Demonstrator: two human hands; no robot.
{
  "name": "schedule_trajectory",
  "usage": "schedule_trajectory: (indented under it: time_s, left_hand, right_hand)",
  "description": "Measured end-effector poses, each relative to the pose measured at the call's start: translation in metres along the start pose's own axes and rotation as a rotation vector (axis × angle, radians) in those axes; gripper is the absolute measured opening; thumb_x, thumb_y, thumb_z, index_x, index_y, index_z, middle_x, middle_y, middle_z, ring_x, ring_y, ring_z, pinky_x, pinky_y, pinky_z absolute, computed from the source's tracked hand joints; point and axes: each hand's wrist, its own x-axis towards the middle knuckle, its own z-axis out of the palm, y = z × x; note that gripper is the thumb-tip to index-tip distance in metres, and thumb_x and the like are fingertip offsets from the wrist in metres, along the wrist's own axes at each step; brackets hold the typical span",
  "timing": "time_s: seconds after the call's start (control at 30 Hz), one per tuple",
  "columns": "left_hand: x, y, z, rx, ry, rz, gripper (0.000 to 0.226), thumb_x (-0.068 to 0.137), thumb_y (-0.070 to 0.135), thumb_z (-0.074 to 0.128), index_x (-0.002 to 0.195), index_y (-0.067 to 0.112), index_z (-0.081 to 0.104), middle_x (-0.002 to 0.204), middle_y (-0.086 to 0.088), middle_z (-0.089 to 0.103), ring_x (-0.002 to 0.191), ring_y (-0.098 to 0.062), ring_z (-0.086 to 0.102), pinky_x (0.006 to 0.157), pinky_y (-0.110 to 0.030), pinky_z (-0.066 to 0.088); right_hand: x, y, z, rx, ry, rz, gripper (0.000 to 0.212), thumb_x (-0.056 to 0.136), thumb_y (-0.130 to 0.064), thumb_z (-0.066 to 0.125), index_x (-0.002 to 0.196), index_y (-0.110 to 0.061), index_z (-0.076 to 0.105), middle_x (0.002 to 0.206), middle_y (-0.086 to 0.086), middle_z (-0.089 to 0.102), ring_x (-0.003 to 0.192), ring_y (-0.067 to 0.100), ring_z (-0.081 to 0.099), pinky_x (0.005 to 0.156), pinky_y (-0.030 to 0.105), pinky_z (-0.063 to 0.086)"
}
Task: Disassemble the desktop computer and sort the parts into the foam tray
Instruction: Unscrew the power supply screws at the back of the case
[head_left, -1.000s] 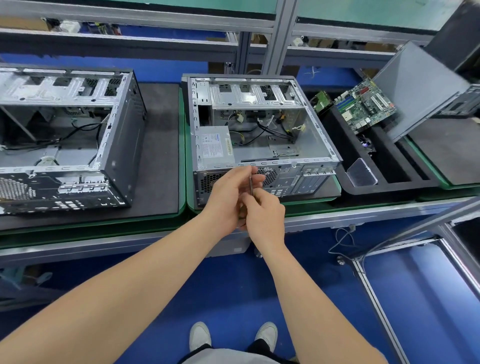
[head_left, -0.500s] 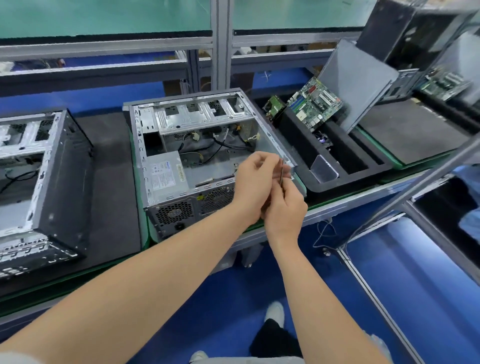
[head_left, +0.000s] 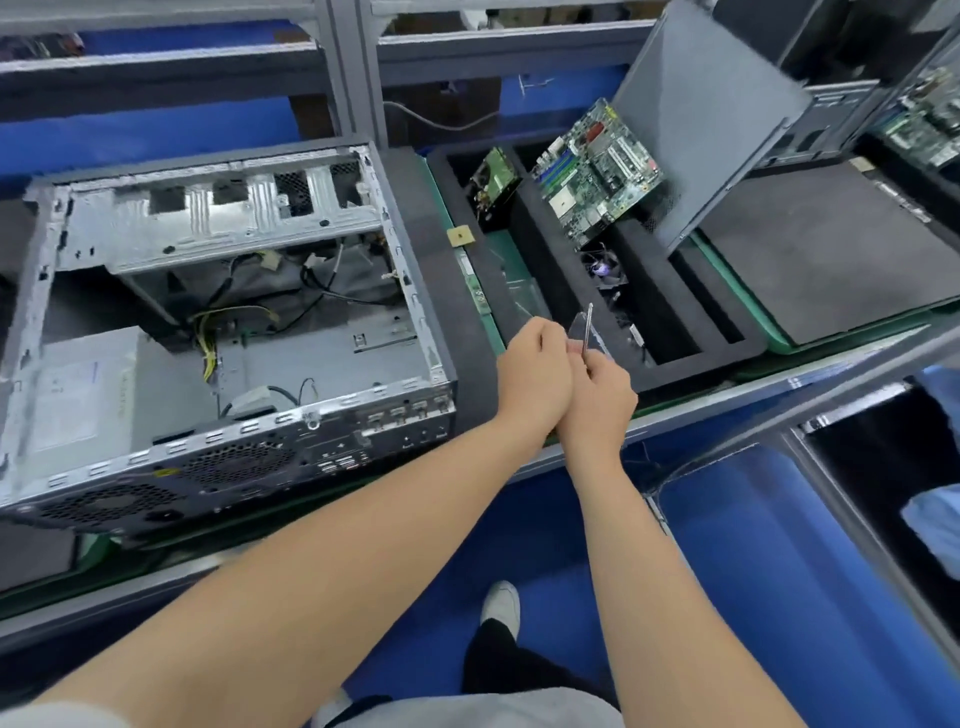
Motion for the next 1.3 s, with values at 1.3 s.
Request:
schedule_trajectory:
  time_s: [1.3]
  left_hand:
    - [-0.009,0.116,-0.136,0.011,0.202,0.298,0.021,0.104,0.02,0.053,0.118,0.022,0.068,0.093,0.003,0.076,0.091,-0.014,0.074,0.085,-0.042,0.062]
  right_hand:
    - [-0.048,-0.135,0.056,0.423,-0.487,-0.114,0.02,0.091,-0.027,0.062,0.093,-0.008,0.068,0.072,0.007,0.067,0.047,0.024,0.058,0.042,0.031,0.044]
